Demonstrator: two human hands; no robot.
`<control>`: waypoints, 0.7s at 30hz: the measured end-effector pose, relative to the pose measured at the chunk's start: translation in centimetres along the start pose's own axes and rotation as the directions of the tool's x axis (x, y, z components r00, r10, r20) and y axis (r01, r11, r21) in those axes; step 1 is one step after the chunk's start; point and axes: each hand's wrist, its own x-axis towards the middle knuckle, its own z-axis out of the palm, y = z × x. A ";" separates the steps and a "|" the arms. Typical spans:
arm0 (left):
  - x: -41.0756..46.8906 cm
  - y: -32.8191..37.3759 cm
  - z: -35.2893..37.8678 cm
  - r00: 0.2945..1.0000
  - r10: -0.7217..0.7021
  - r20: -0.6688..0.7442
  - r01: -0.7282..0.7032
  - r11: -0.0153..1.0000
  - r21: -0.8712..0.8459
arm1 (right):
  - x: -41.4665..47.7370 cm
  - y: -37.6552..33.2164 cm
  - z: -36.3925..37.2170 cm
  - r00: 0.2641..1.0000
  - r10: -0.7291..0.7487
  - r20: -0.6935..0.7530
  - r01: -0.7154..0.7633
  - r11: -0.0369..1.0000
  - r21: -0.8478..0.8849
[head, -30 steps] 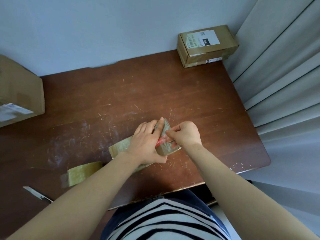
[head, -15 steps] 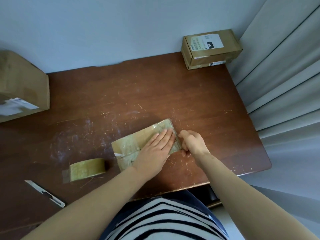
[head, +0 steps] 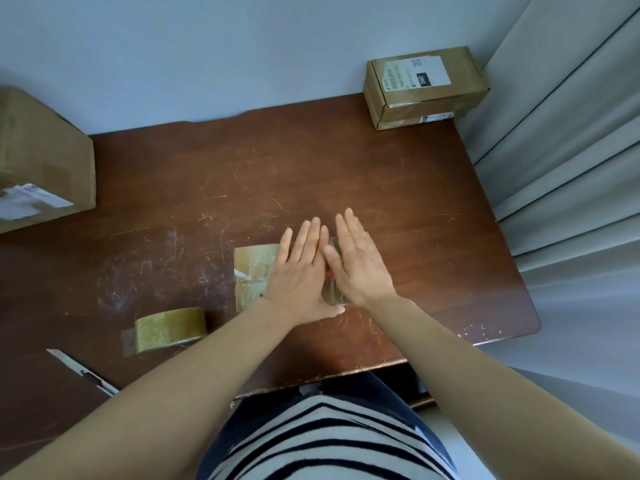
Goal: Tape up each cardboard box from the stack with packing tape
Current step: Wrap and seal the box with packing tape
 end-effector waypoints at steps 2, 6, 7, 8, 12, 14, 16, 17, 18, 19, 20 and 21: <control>0.0 0.2 0.2 0.999 -0.031 0.030 0.031 0.999 -0.014 | 0.0 0.3 0.7 0.998 0.017 0.065 -0.017 1.000 0.010; -0.2 0.2 0.7 1.000 0.009 -0.001 -0.009 1.000 -0.030 | -0.2 0.8 1.2 0.998 0.034 0.057 -0.045 0.978 0.206; -0.1 0.1 0.9 1.000 0.010 -0.021 -0.011 0.999 -0.035 | -0.1 0.9 1.2 0.998 0.032 0.047 -0.045 0.957 0.288; 0.0 0.1 1.0 0.999 0.010 -0.033 -0.011 1.000 -0.026 | 0.1 1.0 1.2 0.999 0.035 0.039 -0.047 0.932 0.359; -0.1 0.0 1.2 0.999 0.012 -0.042 -0.012 1.000 -0.014 | -0.1 1.1 1.5 0.998 0.062 -0.015 -0.049 0.889 0.455; -0.1 0.1 1.0 0.998 0.007 -0.060 -0.008 1.000 -0.017 | 0.1 1.0 1.5 0.994 0.088 -0.068 -0.047 0.886 0.462; -0.1 0.1 1.2 0.996 0.006 -0.088 -0.008 1.000 -0.026 | 0.8 1.0 0.9 0.988 0.139 -0.065 -0.096 0.889 0.447; -0.2 0.1 1.3 0.995 0.005 -0.103 -0.008 1.000 -0.025 | 1.2 1.0 0.5 0.986 0.160 -0.041 -0.126 0.888 0.442; -0.2 0.1 1.4 0.993 0.008 -0.115 -0.010 1.000 -0.019 | 1.6 1.0 0.2 0.984 0.178 -0.019 -0.150 0.879 0.453; -0.1 0.2 1.4 0.992 0.009 -0.127 -0.011 1.000 -0.012 | 1.9 1.0 0.0 0.982 0.190 -0.008 -0.164 0.866 0.473; 0.0 0.1 1.4 0.992 0.009 -0.126 -0.011 1.000 -0.010 | 2.1 0.9 0.1 0.981 0.195 -0.012 -0.165 0.859 0.484; 0.1 0.0 1.5 0.992 0.011 -0.123 -0.012 1.000 -0.007 | 2.2 0.9 0.3 0.980 0.195 -0.031 -0.158 0.867 0.473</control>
